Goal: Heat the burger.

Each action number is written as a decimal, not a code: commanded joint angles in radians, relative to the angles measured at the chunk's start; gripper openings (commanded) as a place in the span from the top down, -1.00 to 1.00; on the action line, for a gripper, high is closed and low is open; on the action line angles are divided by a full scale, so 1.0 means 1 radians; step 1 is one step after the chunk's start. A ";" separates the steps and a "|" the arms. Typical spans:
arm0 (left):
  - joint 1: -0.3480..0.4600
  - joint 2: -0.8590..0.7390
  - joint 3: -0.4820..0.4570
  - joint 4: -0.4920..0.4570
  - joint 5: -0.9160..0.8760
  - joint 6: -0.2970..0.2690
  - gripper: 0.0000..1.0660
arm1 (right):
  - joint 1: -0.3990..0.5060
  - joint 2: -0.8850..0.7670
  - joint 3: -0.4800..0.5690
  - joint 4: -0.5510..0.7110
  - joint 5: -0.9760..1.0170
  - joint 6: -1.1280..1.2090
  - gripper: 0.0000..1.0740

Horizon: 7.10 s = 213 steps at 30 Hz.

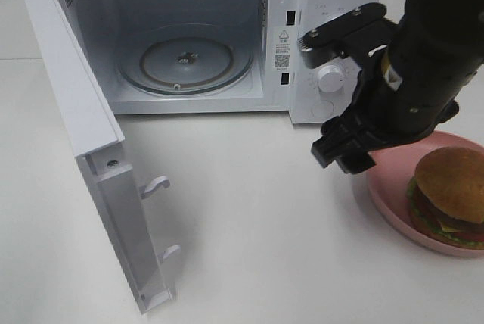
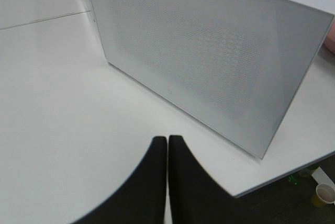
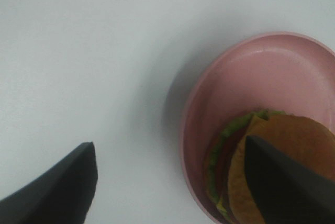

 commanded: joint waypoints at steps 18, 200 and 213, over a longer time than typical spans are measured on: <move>0.000 -0.017 0.003 -0.013 -0.010 -0.005 1.00 | -0.494 -0.299 -0.039 0.294 0.169 -0.345 -0.33; -0.488 1.749 -1.029 0.266 -0.095 -0.190 1.00 | -0.494 -1.557 0.472 0.375 0.156 -0.478 -0.13; -0.121 1.749 -1.029 0.072 0.145 -0.178 1.00 | -0.494 -1.557 0.472 0.375 0.156 -0.478 -0.13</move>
